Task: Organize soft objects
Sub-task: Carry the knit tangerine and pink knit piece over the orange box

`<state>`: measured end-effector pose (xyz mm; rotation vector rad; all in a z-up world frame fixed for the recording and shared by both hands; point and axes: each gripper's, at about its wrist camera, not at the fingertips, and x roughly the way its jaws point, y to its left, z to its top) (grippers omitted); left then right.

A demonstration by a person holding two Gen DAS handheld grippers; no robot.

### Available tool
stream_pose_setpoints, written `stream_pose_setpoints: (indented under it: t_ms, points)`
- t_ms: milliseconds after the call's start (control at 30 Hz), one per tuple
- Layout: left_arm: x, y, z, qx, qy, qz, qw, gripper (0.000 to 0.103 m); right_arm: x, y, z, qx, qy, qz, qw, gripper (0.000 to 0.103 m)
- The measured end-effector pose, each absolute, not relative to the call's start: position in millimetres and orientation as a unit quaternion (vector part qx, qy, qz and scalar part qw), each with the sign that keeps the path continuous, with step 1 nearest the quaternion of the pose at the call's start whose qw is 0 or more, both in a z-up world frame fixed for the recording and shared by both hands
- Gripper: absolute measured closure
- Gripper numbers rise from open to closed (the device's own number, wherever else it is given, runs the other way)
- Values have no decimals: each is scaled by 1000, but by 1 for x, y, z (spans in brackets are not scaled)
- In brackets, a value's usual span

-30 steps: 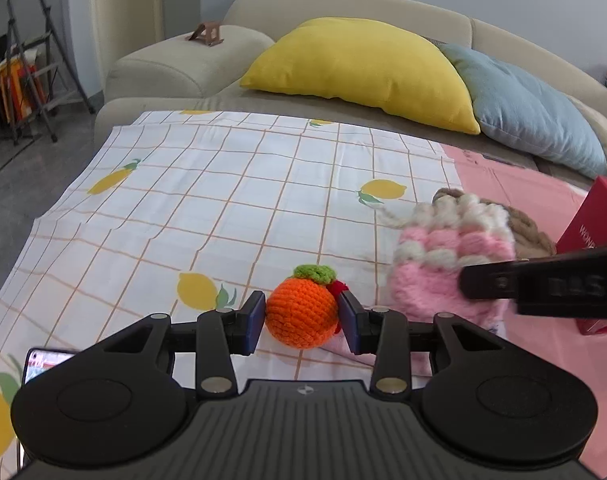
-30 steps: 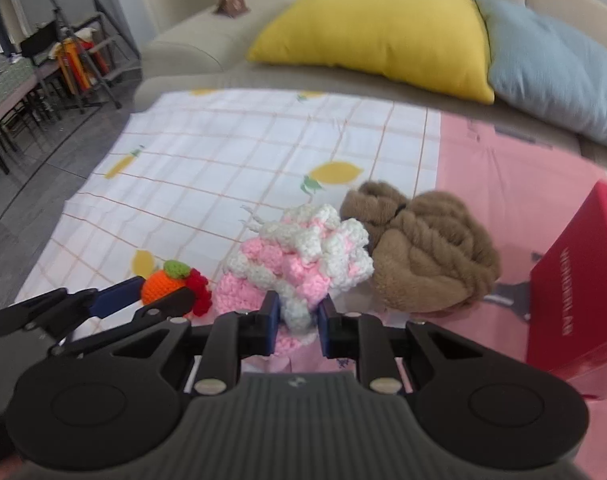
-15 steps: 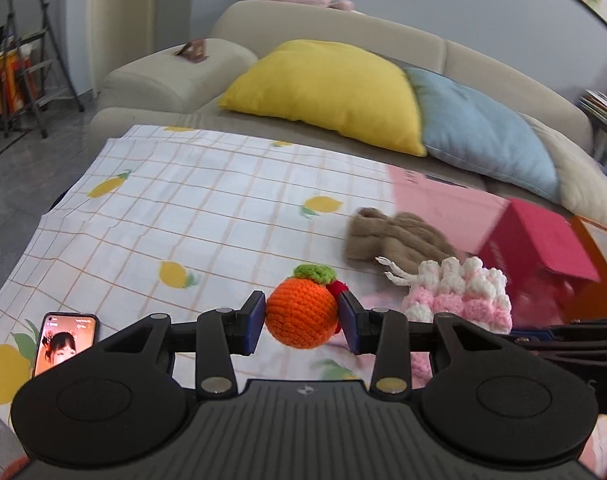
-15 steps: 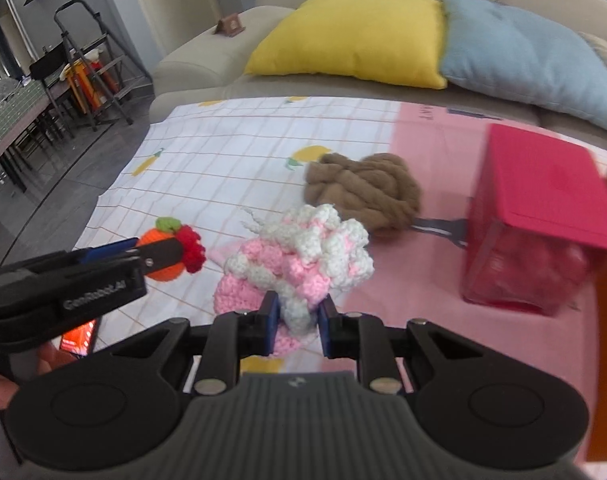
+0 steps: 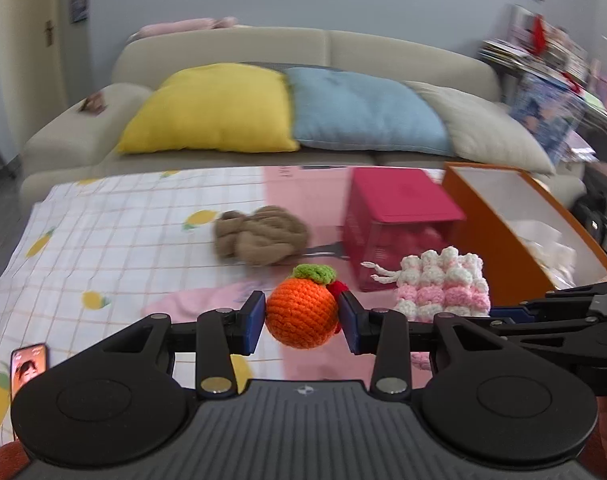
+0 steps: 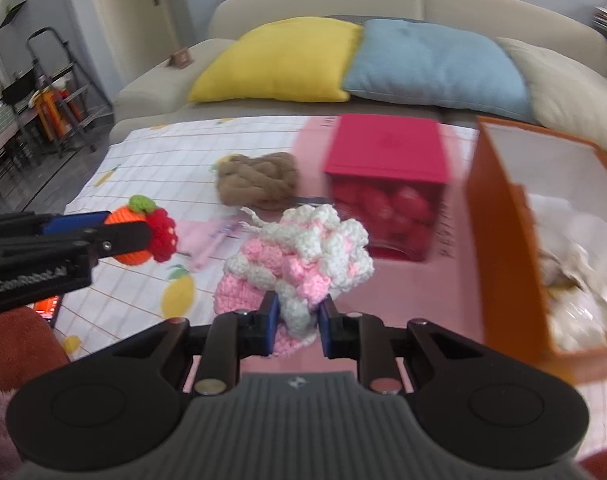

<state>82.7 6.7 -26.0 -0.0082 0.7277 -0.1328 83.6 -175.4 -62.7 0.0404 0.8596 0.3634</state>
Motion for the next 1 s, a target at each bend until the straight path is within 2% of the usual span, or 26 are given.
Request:
stream_pose_setpoints:
  t_ms: [500, 1000]
  points:
    - [82, -106, 4, 37, 340, -195, 919, 58, 48, -302, -44, 119, 377, 69, 916, 84]
    - [153, -214, 12, 109, 323, -284, 896, 58, 87, -402, -23, 56, 336, 13, 940, 83]
